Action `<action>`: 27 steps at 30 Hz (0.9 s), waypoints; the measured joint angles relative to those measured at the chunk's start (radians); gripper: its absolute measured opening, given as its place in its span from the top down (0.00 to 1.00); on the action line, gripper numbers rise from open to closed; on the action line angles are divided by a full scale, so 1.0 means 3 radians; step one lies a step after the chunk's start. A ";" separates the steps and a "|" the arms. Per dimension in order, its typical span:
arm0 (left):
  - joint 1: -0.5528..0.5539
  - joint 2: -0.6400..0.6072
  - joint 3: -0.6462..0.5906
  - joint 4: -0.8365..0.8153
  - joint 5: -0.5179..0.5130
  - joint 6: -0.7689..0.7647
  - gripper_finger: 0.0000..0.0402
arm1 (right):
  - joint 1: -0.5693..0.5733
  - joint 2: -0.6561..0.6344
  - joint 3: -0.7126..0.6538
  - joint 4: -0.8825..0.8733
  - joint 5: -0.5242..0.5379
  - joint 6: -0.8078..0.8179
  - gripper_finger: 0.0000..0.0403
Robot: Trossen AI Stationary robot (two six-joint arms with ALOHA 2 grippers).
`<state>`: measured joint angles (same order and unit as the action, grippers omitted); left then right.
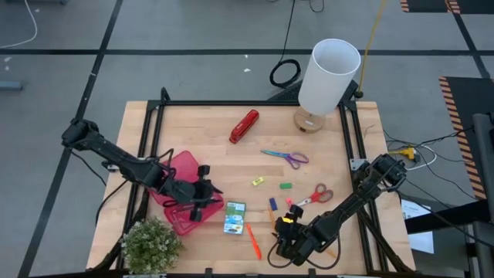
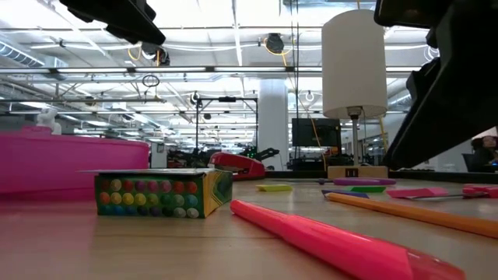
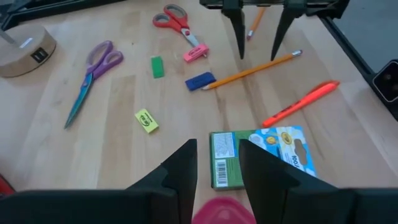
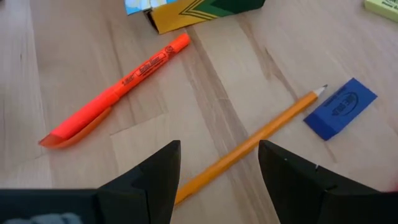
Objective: Pack school essentials
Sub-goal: Put the orange pencil into the red supply box
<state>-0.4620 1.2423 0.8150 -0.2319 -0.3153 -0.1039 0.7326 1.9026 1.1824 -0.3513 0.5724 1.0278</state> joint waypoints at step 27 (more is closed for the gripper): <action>-0.0409 -0.1722 -0.0093 -0.0772 -0.0324 0.0114 0.70 | -0.0018 0.0013 -0.0002 -0.0011 -0.0084 0.0082 0.48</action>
<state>-0.5847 0.7257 0.7872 -0.4636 -0.4125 -0.0699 0.7274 1.9066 1.1818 -0.3548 0.5472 1.0523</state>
